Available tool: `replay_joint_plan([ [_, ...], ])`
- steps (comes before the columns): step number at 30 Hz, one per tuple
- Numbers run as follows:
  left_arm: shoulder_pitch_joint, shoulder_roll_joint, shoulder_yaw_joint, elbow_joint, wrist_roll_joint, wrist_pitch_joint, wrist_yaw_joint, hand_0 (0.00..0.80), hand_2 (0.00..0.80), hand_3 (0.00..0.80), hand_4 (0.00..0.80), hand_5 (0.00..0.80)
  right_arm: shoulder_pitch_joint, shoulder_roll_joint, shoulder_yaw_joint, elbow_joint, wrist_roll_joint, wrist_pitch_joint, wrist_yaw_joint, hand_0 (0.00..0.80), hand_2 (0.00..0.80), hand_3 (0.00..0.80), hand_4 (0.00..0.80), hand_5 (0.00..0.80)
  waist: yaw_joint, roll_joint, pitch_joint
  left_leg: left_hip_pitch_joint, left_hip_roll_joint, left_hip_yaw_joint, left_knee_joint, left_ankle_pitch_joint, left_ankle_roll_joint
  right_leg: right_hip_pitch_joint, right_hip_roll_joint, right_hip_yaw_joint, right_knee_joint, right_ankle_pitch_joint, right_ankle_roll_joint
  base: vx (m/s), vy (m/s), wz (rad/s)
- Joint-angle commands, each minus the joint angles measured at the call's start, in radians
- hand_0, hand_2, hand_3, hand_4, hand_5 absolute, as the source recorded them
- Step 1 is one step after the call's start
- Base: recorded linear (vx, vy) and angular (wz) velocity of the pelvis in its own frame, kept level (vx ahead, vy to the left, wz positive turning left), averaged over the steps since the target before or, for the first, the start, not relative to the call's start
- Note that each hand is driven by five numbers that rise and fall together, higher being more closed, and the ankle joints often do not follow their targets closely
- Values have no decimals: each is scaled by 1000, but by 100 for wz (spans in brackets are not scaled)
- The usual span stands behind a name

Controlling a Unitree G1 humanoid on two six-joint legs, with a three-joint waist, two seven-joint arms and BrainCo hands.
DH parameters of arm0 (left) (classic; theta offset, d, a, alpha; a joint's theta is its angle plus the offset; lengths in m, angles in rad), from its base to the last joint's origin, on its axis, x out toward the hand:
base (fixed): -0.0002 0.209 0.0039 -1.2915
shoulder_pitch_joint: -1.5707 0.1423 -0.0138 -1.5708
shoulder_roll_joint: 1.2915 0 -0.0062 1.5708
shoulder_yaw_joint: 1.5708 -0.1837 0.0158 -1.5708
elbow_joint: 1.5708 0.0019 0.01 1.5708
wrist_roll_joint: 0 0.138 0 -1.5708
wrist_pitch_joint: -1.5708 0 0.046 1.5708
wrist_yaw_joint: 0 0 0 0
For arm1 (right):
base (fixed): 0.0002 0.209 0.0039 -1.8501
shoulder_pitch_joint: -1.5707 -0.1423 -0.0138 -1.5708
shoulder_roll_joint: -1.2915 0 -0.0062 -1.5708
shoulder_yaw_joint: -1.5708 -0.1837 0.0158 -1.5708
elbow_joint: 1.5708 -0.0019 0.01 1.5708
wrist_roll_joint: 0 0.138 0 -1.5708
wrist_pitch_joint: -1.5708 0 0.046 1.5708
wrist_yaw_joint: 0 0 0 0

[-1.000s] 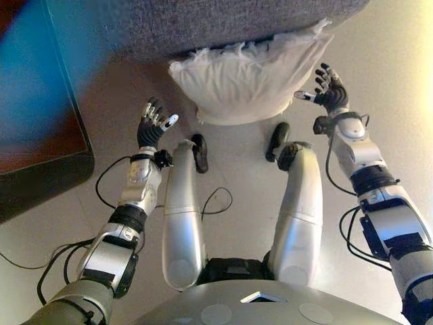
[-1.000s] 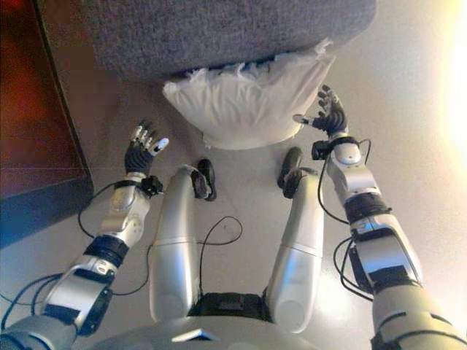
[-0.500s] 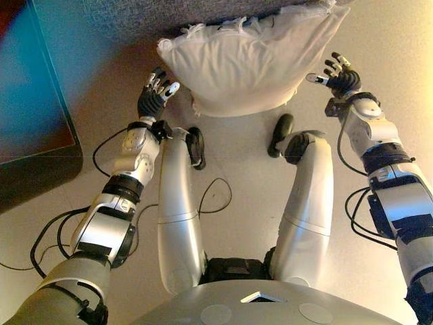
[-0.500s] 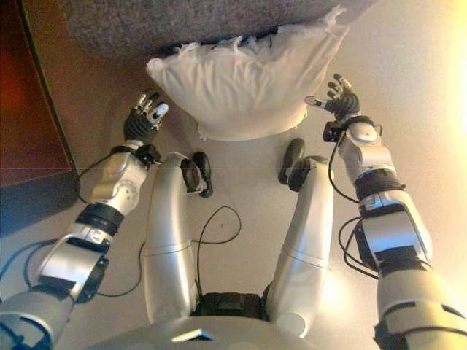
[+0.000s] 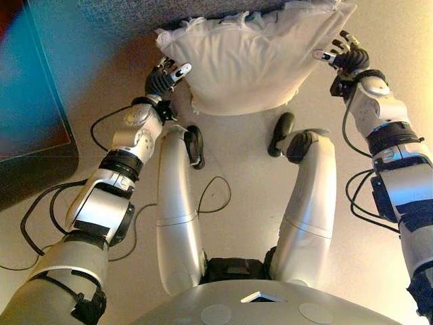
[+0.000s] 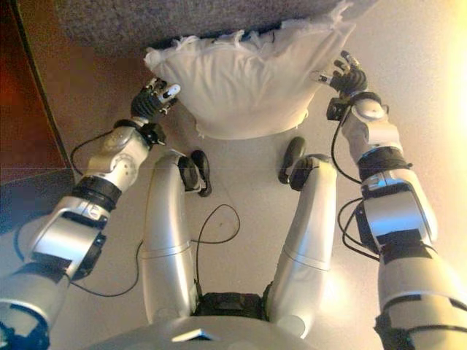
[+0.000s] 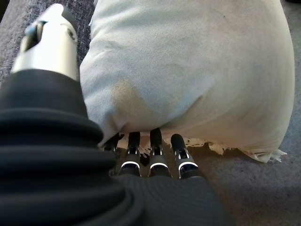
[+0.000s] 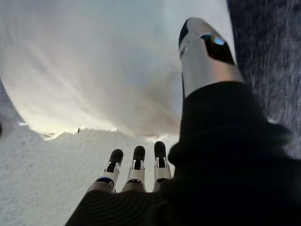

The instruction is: Pick up the cushion and take it to the sofa

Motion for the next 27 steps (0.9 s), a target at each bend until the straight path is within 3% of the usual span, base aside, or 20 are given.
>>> replay_joint_plan([
  [1,-53,1,-10,27,-9,16,-22,0,0,0,0,0,-47,-8,41,12,8,2,58,0,0,0,0,0,-7,19,-9,2,11,29,-54,61,29,65,-20,58,39,-73,-12,0,0,0],
  [8,-119,-3,-30,79,-30,37,-54,0,0,0,0,0,-143,20,109,61,-8,26,110,0,0,0,0,0,0,25,-9,-6,12,27,-50,63,31,53,-32,60,43,-69,-17,5,2,0],
  [14,-161,-17,-55,61,-57,18,-107,0,0,0,0,0,-170,51,150,19,-2,41,223,0,0,0,0,0,-1,27,-9,-15,5,29,-47,65,32,44,-31,65,44,-65,-19,0,0,0],
  [15,-163,-18,-58,54,-61,13,-127,169,169,169,169,169,-167,54,155,7,-1,43,243,0,0,0,0,0,-1,26,-9,-16,4,28,-45,66,33,43,-32,65,44,-64,-19,0,0,0],
  [16,-169,-21,-63,41,-58,11,-138,740,740,740,740,740,-166,56,165,-12,12,45,259,348,348,348,348,348,-1,26,-9,-17,4,28,-43,66,33,43,-33,66,45,-63,-19,0,0,0],
  [17,-172,-24,-67,31,-55,1,-148,800,800,800,800,800,-164,56,170,-24,20,42,273,715,715,715,715,715,0,25,-9,-17,5,27,-40,65,34,44,-34,66,46,-62,-20,0,0,0],
  [18,-174,-26,-72,20,-54,-7,-161,800,800,800,800,800,-159,56,175,-33,23,35,283,800,800,800,800,800,0,25,-9,-17,5,27,-38,65,34,44,-35,65,46,-61,-20,6,-14,4],
  [27,-149,-38,-78,-18,-39,-9,-160,800,800,800,800,800,-110,58,161,-75,36,25,292,800,800,800,800,800,0,17,-9,0,13,23,0,51,40,63,-35,70,72,-60,-20,6,-2,3],
])
